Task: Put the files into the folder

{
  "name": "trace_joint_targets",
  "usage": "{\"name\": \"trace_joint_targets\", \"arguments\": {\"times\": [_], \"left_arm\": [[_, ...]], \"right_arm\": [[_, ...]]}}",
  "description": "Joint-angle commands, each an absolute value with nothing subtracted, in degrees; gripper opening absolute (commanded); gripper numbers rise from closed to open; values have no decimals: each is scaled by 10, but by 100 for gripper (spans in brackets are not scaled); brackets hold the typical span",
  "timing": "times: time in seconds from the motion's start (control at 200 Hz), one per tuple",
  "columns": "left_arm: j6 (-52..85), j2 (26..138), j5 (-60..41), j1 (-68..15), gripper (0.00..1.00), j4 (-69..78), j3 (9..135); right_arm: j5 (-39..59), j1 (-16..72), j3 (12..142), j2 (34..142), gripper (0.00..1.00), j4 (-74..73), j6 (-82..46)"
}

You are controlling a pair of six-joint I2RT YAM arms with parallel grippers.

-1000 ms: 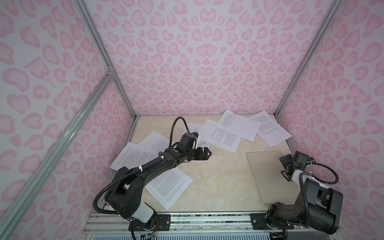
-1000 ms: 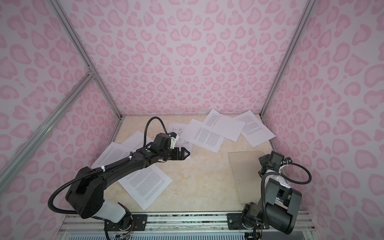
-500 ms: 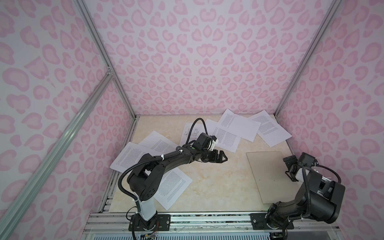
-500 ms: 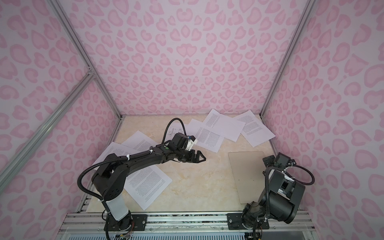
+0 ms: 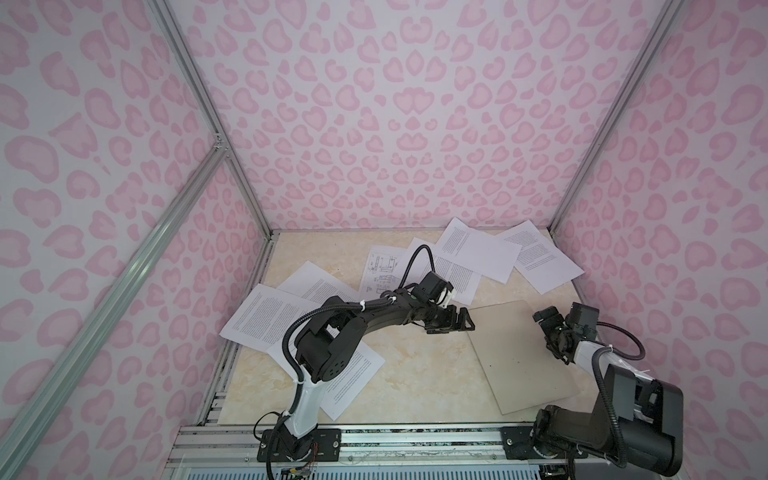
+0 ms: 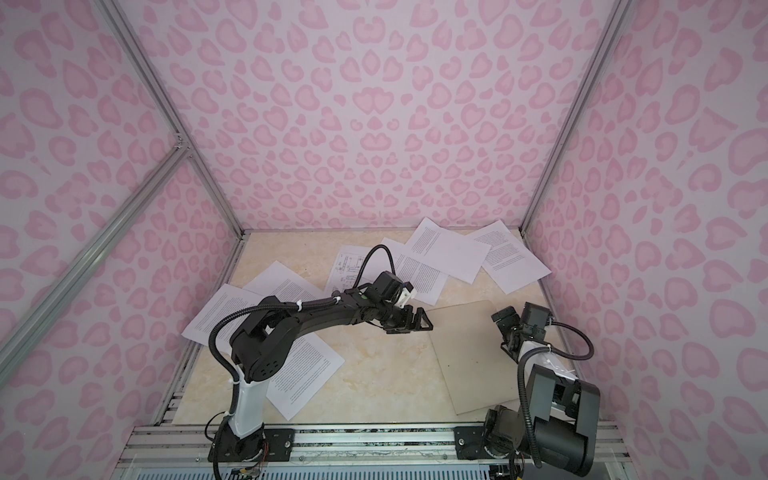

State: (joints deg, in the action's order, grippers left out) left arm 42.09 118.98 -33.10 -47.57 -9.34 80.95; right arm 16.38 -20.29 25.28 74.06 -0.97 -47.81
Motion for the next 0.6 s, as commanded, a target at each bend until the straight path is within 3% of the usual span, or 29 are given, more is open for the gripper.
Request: {"name": "trace_joint_targets", "arguments": {"times": [0.0, 0.31, 0.45, 0.595], "left_arm": [[444, 1210, -344, -480, 93, -94, 821], [504, 1251, -306, -479, 67, -88, 842], [507, 1280, -289, -444, 60, -101, 897], [480, 1292, -268, -382, 59, -126, 939]], "right_arm": [[202, -173, 230, 737, 96, 89, -550], [197, -111, 230, 741, 96, 58, -566], [201, -74, 228, 771, 96, 6, -587], [206, 4, 257, 814, 96, -37, -605]]}}
